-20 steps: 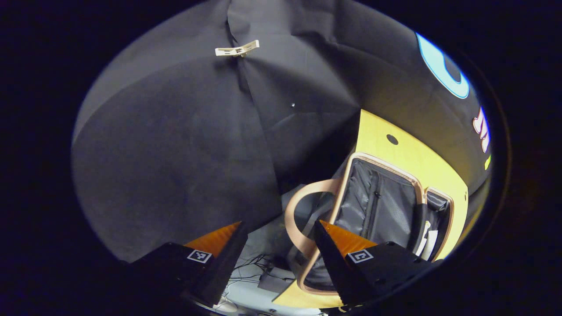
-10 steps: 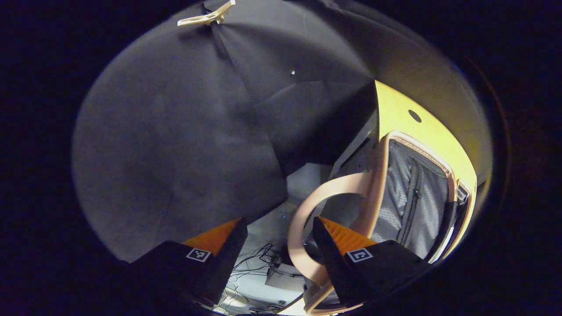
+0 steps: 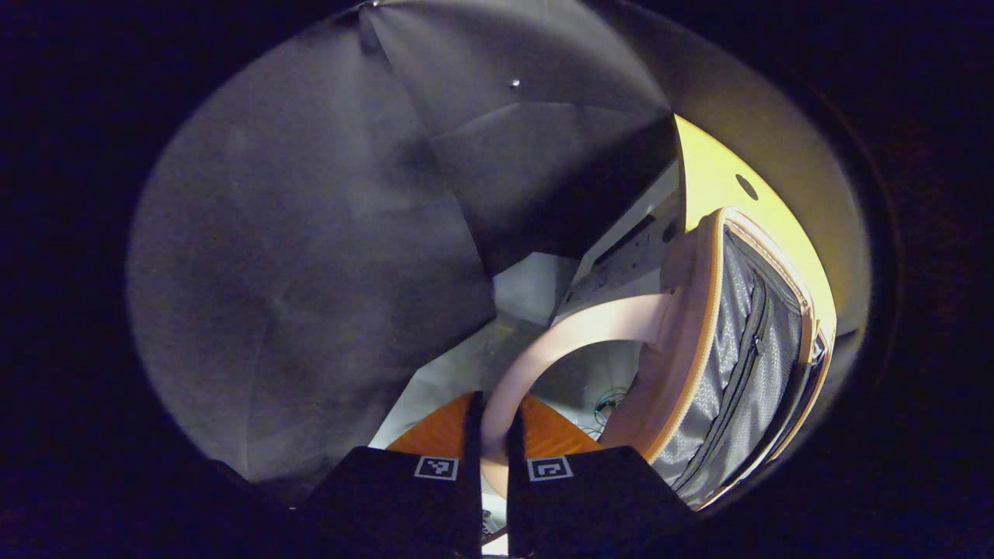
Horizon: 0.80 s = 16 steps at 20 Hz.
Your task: First open the suitcase, pack the skin care products into it, and then close the suitcase.
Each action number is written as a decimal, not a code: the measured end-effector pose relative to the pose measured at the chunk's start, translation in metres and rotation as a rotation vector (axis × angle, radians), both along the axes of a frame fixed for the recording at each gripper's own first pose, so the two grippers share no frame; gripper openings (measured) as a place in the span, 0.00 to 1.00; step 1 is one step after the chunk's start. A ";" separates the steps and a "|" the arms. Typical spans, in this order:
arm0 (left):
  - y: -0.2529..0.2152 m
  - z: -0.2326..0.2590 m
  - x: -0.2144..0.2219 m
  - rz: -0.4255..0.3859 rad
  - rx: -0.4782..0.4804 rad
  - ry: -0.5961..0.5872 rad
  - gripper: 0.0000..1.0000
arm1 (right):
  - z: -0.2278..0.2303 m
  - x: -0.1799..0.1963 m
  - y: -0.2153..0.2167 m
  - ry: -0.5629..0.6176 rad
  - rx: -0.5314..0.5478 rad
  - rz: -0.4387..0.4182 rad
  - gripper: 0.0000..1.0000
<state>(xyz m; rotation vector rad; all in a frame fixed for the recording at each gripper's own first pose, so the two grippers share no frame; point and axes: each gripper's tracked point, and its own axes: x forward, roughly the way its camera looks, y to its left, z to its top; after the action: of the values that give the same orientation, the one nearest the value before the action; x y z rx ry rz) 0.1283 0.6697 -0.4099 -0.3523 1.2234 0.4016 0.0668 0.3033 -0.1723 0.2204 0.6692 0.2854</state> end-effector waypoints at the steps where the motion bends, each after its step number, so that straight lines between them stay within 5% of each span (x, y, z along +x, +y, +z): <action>1: -0.001 0.010 -0.001 -0.011 0.019 0.003 0.17 | 0.000 -0.001 -0.001 -0.004 0.004 0.006 0.88; 7: -0.011 0.113 0.012 -0.131 0.108 -0.140 0.13 | 0.015 0.003 -0.007 -0.095 0.015 0.030 0.88; 16: -0.127 0.314 -0.001 -0.355 0.150 -0.386 0.07 | 0.038 -0.003 -0.046 -0.215 0.018 0.041 0.89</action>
<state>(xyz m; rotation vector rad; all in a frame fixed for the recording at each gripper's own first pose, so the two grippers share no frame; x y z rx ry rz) 0.1274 0.5423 -0.0959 -0.0727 0.8492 0.1081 0.0633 0.2577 -0.1344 0.1901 0.4587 0.3488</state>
